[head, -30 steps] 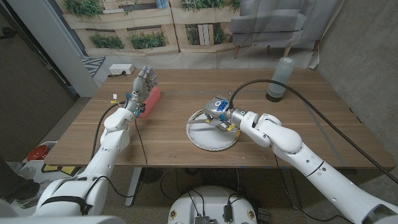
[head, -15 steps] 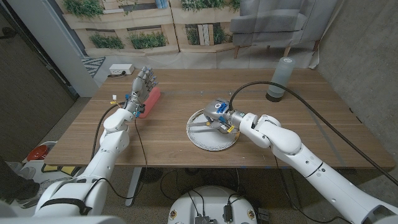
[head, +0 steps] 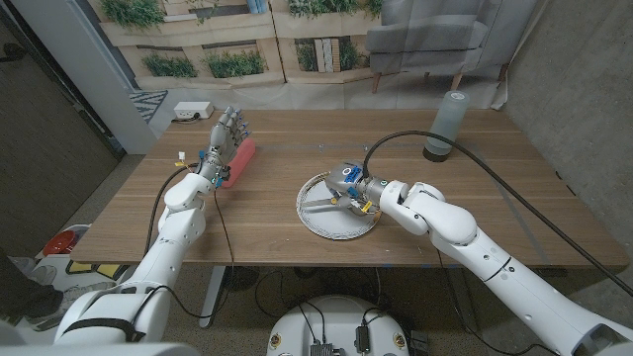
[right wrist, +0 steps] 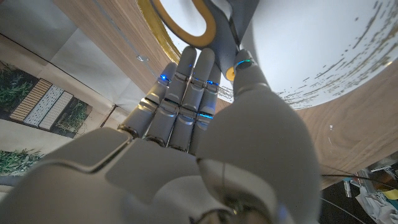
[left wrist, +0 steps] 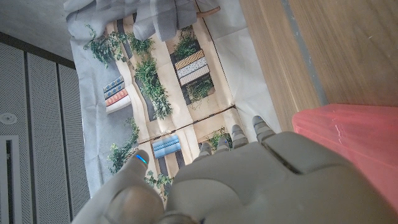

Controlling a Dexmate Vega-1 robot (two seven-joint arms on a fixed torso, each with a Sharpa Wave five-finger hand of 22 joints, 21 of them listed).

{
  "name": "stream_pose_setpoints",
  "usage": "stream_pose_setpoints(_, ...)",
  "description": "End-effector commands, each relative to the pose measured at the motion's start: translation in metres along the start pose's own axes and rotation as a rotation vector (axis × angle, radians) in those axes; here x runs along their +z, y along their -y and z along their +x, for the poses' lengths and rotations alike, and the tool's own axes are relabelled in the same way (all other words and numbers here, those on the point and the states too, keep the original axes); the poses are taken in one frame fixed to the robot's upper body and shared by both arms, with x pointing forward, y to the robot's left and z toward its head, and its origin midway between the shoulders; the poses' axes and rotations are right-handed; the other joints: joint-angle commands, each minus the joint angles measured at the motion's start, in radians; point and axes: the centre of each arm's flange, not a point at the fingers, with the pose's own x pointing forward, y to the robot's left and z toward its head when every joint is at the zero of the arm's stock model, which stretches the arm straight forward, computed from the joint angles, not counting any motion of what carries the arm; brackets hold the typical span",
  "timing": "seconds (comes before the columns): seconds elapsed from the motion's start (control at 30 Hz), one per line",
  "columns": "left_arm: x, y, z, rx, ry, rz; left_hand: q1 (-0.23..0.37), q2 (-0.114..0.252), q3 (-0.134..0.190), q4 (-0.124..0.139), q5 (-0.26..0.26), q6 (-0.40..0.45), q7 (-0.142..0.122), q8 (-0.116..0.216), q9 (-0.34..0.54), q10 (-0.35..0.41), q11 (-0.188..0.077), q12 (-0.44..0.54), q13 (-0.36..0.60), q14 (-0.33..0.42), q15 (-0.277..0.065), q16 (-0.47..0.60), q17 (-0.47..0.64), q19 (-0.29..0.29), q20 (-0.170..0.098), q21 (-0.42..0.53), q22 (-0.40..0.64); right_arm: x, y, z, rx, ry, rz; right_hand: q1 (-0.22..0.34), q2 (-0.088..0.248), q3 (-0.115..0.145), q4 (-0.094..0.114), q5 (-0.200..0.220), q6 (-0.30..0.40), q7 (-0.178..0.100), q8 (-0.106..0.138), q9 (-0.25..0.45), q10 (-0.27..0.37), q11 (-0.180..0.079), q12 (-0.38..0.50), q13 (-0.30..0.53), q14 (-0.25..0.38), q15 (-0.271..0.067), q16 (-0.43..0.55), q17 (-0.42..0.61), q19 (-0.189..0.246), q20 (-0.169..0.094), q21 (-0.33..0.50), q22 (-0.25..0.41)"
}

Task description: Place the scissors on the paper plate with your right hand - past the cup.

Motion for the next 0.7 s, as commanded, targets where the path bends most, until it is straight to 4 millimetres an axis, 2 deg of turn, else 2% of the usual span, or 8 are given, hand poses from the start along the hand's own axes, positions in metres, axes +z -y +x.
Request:
stream_pose_setpoints(0.03, -0.0001, 0.0005, -0.0009, 0.000, -0.002, 0.000, -0.002, 0.004, -0.003, 0.003, 0.008, -0.016, 0.001, 0.004, 0.003, -0.106, 0.003, 0.003, 0.003, -0.141, 0.007, 0.002, 0.004, -0.060, 0.007, -0.001, 0.002, -0.0026, -0.0075, 0.0016, 0.035, -0.015, -0.005, 0.067, 0.065, 0.040, 0.032, 0.006, 0.096, -0.005, 0.006, 0.200, 0.006, -0.001, -0.006, 0.000, 0.064, -0.062, -0.002, 0.004, -0.002, 0.007, 0.005, -0.001)
stream_pose_setpoints(0.17, -0.0003, 0.0009, -0.0009, -0.001, -0.003, -0.002, -0.002, 0.004, -0.003, 0.003, 0.008, -0.016, 0.001, 0.004, 0.003, -0.106, -0.004, 0.003, 0.003, -0.141, 0.006, 0.002, 0.004, -0.059, 0.007, -0.001, 0.002, -0.0031, -0.0100, 0.0015, 0.044, -0.018, -0.010, 0.065, 0.065, 0.039, 0.034, 0.006, 0.097, -0.008, 0.004, 0.197, 0.002, -0.003, -0.009, 0.000, 0.060, -0.061, -0.004, 0.006, -0.003, 0.007, 0.005, -0.001)
stream_pose_setpoints(0.2, -0.0003, 0.0011, -0.0010, -0.001, -0.002, -0.004, -0.002, 0.004, -0.003, 0.003, 0.008, -0.016, 0.001, 0.004, 0.003, -0.106, 0.007, 0.003, 0.003, -0.140, 0.006, 0.002, 0.004, -0.059, 0.007, -0.001, 0.002, -0.0031, -0.0105, 0.0017, 0.050, -0.018, -0.012, 0.064, 0.065, 0.039, 0.034, 0.006, 0.095, -0.010, 0.003, 0.198, 0.002, -0.003, -0.009, -0.001, 0.059, -0.061, -0.005, 0.006, -0.003, 0.007, 0.005, -0.001)
stream_pose_setpoints(0.23, -0.0003, 0.0011, -0.0009, -0.002, -0.002, -0.003, -0.002, 0.004, -0.003, 0.003, 0.008, -0.016, 0.001, 0.004, 0.003, -0.107, 0.000, 0.002, 0.003, -0.140, 0.006, 0.002, 0.004, -0.059, 0.007, -0.001, 0.002, -0.0033, -0.0114, 0.0025, 0.060, -0.020, -0.011, 0.064, 0.065, 0.039, 0.034, 0.006, 0.096, -0.010, 0.003, 0.196, 0.002, -0.003, -0.011, -0.003, 0.060, -0.063, -0.005, 0.005, -0.003, 0.008, 0.005, -0.001)
stream_pose_setpoints(0.6, -0.0001, 0.0007, -0.0035, 0.000, -0.002, -0.001, -0.002, 0.005, -0.003, 0.002, 0.008, -0.015, 0.001, 0.004, 0.003, -0.104, 0.004, 0.004, 0.003, -0.139, 0.005, 0.003, 0.004, -0.057, 0.007, -0.001, 0.002, -0.0020, -0.0163, 0.0036, 0.079, -0.027, -0.024, 0.052, 0.063, 0.039, 0.039, 0.005, 0.091, -0.017, -0.008, 0.187, -0.003, -0.006, -0.021, -0.009, 0.060, -0.065, -0.011, 0.005, -0.007, 0.008, 0.006, -0.002)
stream_pose_setpoints(0.63, 0.0001, 0.0007, -0.0038, 0.001, -0.002, -0.001, -0.001, 0.005, -0.003, 0.002, 0.008, -0.015, 0.002, 0.004, 0.003, -0.106, -0.006, 0.003, 0.003, -0.139, 0.005, 0.003, 0.004, -0.058, 0.007, -0.001, 0.002, -0.0017, -0.0165, 0.0035, 0.079, -0.026, -0.022, 0.053, 0.064, 0.039, 0.039, 0.004, 0.091, -0.017, -0.010, 0.185, -0.006, -0.009, -0.022, -0.008, 0.054, -0.067, -0.012, 0.008, -0.009, 0.009, 0.005, -0.002)
stream_pose_setpoints(0.67, 0.0003, 0.0005, -0.0040, 0.001, -0.001, -0.001, -0.001, 0.005, -0.003, 0.002, 0.008, -0.014, 0.001, 0.005, 0.003, -0.104, 0.004, 0.004, 0.003, -0.138, 0.005, 0.003, 0.004, -0.058, 0.006, -0.001, 0.002, -0.0014, -0.0167, 0.0034, 0.080, -0.027, -0.022, 0.052, 0.065, 0.039, 0.040, 0.004, 0.091, -0.018, -0.010, 0.184, -0.006, -0.008, -0.023, -0.010, 0.052, -0.068, -0.012, 0.009, -0.010, 0.008, 0.005, -0.002)
stream_pose_setpoints(0.7, 0.0006, 0.0004, -0.0043, 0.001, 0.000, 0.000, -0.001, 0.005, -0.003, 0.002, 0.008, -0.014, 0.001, 0.004, 0.003, -0.103, -0.006, 0.004, 0.003, -0.138, 0.005, 0.003, 0.004, -0.058, 0.007, -0.001, 0.002, -0.0010, -0.0168, 0.0033, 0.081, -0.026, -0.023, 0.052, 0.064, 0.039, 0.040, 0.004, 0.090, -0.021, -0.012, 0.182, -0.007, -0.011, -0.025, -0.011, 0.051, -0.069, -0.013, 0.009, -0.010, 0.009, 0.005, -0.002)
